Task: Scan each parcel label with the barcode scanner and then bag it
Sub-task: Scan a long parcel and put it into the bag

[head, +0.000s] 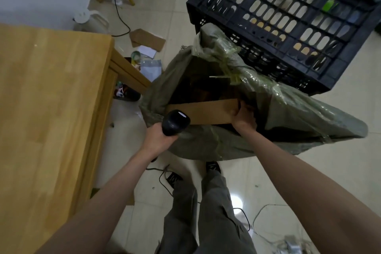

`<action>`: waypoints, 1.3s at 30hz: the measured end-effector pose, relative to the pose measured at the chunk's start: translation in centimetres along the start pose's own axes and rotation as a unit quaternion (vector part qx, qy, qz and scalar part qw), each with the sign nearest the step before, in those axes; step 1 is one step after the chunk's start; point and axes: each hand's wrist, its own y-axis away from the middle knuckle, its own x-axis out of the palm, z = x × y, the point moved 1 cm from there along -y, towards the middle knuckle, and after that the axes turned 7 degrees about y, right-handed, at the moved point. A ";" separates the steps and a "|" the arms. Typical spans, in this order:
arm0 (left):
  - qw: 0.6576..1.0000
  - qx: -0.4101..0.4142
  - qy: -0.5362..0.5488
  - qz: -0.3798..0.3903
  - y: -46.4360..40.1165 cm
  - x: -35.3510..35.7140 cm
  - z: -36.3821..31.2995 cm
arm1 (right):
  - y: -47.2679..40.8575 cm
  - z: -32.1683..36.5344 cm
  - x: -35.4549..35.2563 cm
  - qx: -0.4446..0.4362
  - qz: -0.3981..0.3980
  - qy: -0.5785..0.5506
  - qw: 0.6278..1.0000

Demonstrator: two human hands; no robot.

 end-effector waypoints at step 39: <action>0.990 -0.034 -0.053 0.126 -2.6 6.1 6.7 | 11.2 -8.0 10.9 -0.280 0.348 0.374 0.813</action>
